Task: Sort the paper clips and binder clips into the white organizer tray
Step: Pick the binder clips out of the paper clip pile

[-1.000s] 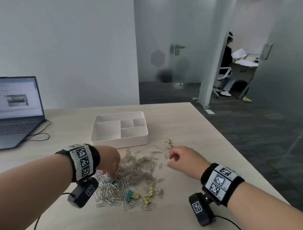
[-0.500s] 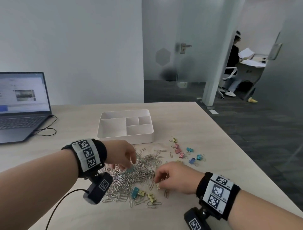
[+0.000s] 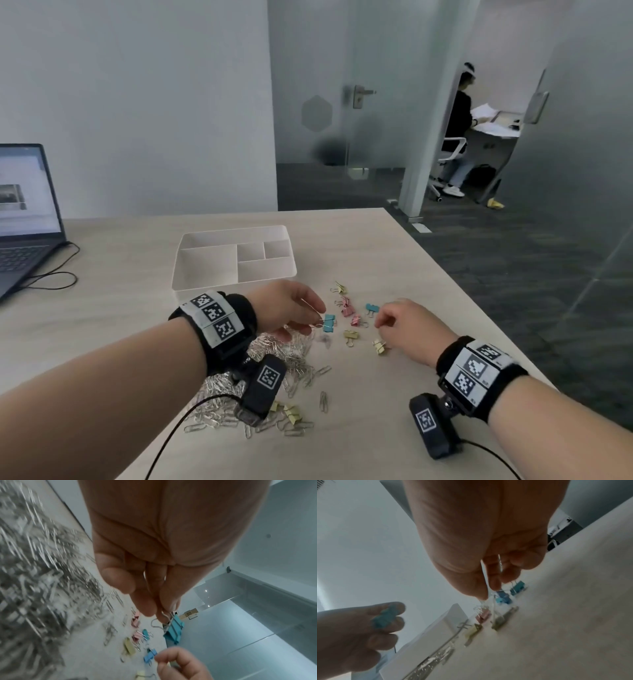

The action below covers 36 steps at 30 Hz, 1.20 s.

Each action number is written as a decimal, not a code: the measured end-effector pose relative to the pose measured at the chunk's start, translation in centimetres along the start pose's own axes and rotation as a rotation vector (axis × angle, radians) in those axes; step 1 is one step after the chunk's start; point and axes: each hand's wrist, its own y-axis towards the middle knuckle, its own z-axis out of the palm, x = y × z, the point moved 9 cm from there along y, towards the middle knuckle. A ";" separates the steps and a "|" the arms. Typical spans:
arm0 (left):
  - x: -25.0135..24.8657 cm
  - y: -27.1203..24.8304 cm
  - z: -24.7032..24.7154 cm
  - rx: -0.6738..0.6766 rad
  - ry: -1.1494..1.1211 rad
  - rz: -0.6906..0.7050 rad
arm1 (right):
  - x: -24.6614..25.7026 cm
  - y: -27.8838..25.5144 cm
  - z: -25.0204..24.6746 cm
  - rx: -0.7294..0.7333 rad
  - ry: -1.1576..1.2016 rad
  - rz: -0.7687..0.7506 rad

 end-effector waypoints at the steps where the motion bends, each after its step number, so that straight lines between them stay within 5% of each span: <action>1: -0.1 0.3 0.3 -0.007 -0.026 0.001 | 0.5 -0.2 -0.4 -0.037 0.080 -0.013; 7: -1.0 1.3 1.8 -0.017 -0.044 0.033 | 5.2 -1.2 1.3 0.124 0.652 -0.058; 10: -1.3 0.9 1.7 -0.028 -0.015 0.050 | 5.1 -0.8 1.7 0.121 0.569 -0.058; 13: -1.4 -0.2 0.7 -0.043 0.331 0.070 | 3.2 -0.4 2.0 0.122 0.382 -0.003; 16: -0.3 -1.6 1.0 0.099 0.664 0.030 | 2.2 -0.3 1.9 0.163 0.010 -0.044; 21: 2.0 -3.7 1.4 0.298 0.829 -0.062 | 1.0 0.4 1.1 0.140 -0.273 0.001; 26: 3.9 -5.1 2.1 0.405 0.890 -0.111 | 4.8 -0.6 1.6 0.134 -0.240 -0.138; 29: 4.4 -5.4 2.6 0.441 0.924 -0.096 | 9.2 -3.1 4.2 0.309 -0.170 -0.267; 32: 4.5 -5.5 2.7 0.430 0.962 -0.096 | 12.4 -5.8 7.3 0.457 -0.156 -0.344; 36: 4.0 -5.1 1.6 0.355 0.974 -0.101 | 14.7 -7.1 9.6 0.418 -0.231 -0.443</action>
